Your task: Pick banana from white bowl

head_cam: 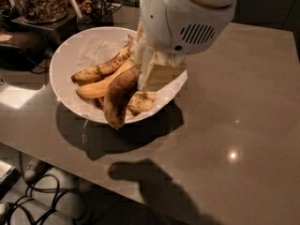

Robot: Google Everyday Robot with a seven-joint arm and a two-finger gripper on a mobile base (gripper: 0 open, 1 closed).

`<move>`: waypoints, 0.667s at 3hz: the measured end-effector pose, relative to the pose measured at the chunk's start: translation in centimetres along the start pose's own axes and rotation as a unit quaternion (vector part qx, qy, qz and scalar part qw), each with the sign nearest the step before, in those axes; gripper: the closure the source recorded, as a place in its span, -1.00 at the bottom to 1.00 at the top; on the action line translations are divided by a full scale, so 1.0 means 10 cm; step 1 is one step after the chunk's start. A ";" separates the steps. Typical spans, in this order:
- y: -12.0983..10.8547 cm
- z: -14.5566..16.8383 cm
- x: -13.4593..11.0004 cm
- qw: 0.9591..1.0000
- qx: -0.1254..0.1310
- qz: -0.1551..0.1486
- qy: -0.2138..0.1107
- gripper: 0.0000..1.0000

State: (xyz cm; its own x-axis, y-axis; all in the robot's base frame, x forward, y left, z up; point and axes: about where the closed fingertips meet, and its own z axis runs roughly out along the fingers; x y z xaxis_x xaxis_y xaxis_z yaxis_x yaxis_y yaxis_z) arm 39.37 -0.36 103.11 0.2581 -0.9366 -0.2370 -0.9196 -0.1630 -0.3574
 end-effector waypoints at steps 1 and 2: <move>0.09 0.09 0.24 0.999 -0.027 0.027 0.022 1.00; 0.09 0.09 0.24 0.999 -0.027 0.027 0.022 1.00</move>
Offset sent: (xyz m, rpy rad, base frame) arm 0.0187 -0.0440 -0.0612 -0.0733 0.1858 -0.0889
